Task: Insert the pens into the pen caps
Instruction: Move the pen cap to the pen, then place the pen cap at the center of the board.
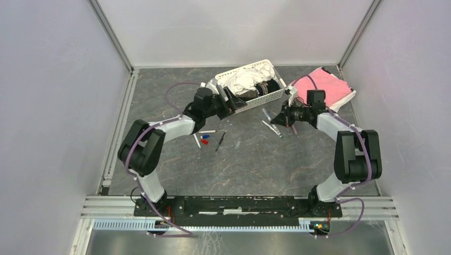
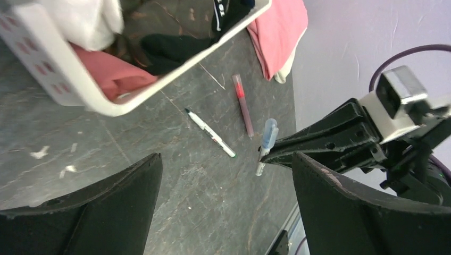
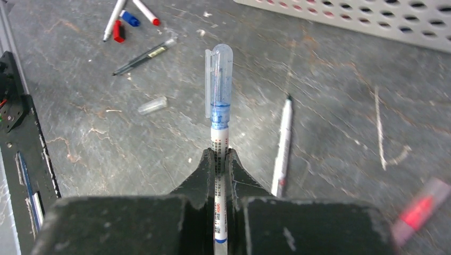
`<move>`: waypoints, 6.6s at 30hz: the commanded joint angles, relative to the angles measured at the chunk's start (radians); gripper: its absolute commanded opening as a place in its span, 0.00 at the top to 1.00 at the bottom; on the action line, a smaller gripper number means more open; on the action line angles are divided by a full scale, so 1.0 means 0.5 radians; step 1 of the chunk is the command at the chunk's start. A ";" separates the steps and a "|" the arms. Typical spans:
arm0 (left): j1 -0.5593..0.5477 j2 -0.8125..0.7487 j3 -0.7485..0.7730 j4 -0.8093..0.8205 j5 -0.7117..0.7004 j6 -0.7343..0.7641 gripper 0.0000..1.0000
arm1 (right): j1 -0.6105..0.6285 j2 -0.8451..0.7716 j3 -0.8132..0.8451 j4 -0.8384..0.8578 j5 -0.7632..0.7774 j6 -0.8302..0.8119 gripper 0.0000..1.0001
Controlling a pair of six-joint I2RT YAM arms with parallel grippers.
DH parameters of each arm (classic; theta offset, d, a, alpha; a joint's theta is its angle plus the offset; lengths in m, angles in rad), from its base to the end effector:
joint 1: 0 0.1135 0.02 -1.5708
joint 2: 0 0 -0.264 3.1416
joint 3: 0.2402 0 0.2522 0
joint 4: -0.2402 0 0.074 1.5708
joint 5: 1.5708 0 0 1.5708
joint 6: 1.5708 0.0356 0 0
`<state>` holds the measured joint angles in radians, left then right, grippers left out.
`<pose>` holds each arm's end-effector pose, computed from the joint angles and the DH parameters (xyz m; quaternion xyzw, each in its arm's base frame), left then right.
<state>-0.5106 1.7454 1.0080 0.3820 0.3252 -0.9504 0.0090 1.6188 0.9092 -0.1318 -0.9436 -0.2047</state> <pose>0.3334 -0.1998 0.2157 -0.0865 0.8108 -0.4749 0.3310 0.3206 0.0317 0.1924 -0.2499 0.8101 0.3915 0.3577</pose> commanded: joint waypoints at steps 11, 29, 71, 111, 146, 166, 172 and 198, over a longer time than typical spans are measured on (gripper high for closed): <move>-0.200 0.351 0.298 0.345 0.104 -0.276 0.20 | 0.201 -0.088 0.024 0.120 -0.036 0.043 1.00; -0.334 0.507 0.483 0.135 0.155 -0.228 0.60 | 0.234 -0.071 0.047 0.166 -0.043 0.109 1.00; -0.087 0.297 0.207 0.511 0.183 0.054 0.98 | 0.311 -0.202 -0.143 -0.022 0.068 -0.189 1.00; 0.055 0.306 -0.098 1.351 0.854 -0.010 0.96 | 0.318 -0.228 -0.090 -0.057 -0.058 -0.169 1.00; 0.052 -0.043 0.082 -0.251 0.560 1.006 0.96 | 0.317 -0.205 -0.122 -0.141 0.180 -0.290 1.00; 0.022 0.035 0.085 -0.270 0.500 0.886 0.95 | 0.271 -0.336 -0.321 -0.392 0.815 -0.477 1.00; -0.020 0.084 0.148 -0.382 0.448 0.923 0.95 | 0.271 -0.310 -0.305 -0.387 0.813 -0.467 1.00; -0.162 0.421 0.453 -0.888 0.170 1.035 0.93 | 0.271 -0.287 -0.309 -0.372 0.625 -0.444 1.00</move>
<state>-0.5877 1.9255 1.1812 -0.0216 0.4213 -0.4843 0.1478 1.4761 0.7399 -0.3382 -0.6033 -0.4267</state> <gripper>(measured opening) 0.223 0.043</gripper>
